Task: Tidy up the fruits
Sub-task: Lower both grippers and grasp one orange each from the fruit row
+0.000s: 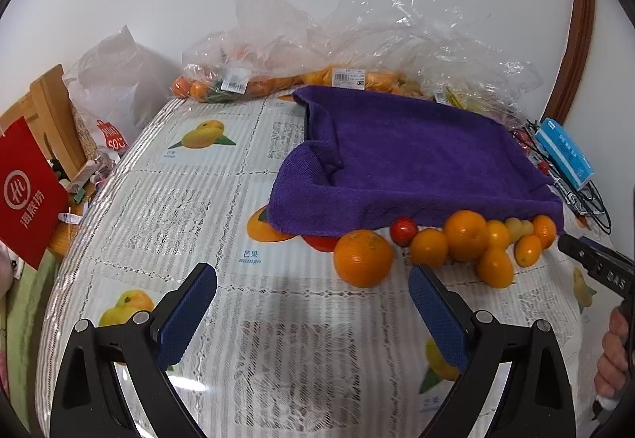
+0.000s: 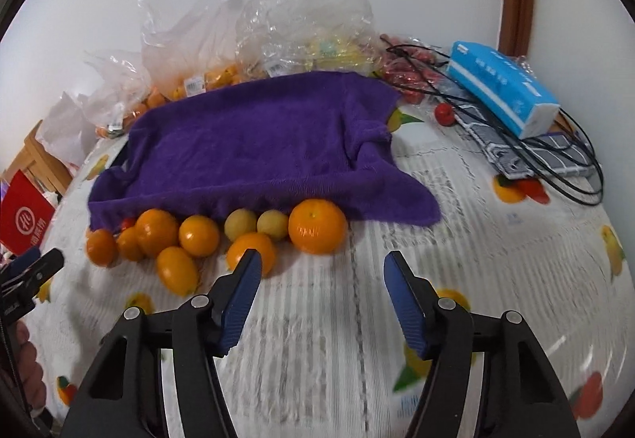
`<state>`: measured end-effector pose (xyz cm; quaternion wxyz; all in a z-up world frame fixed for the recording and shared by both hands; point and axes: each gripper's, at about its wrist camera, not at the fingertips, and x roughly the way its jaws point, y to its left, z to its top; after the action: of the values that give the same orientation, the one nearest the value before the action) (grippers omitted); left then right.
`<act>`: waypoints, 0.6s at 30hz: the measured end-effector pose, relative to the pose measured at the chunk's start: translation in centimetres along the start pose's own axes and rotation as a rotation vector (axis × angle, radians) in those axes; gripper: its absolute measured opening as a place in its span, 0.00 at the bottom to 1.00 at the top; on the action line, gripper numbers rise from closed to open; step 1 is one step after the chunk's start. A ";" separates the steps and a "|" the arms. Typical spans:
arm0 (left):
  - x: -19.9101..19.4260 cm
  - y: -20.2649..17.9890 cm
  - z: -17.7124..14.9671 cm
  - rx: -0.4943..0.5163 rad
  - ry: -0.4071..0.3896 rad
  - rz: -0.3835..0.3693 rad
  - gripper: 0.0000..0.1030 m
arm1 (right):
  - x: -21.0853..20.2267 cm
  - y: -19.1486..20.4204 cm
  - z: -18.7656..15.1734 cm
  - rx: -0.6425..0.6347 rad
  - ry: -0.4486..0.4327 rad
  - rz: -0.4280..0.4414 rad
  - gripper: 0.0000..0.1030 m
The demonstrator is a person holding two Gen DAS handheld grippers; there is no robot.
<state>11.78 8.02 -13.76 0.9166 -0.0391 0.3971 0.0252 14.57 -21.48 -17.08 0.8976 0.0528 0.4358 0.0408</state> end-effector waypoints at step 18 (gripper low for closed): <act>4.6 -1.8 -0.1 0.038 0.073 -0.047 0.86 | 5.7 -0.1 1.0 -0.070 0.032 -0.017 0.50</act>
<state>14.99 6.29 -17.14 0.9025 -0.0321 0.4295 -0.0052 18.95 -20.92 -20.91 0.8922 0.0168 0.4486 0.0493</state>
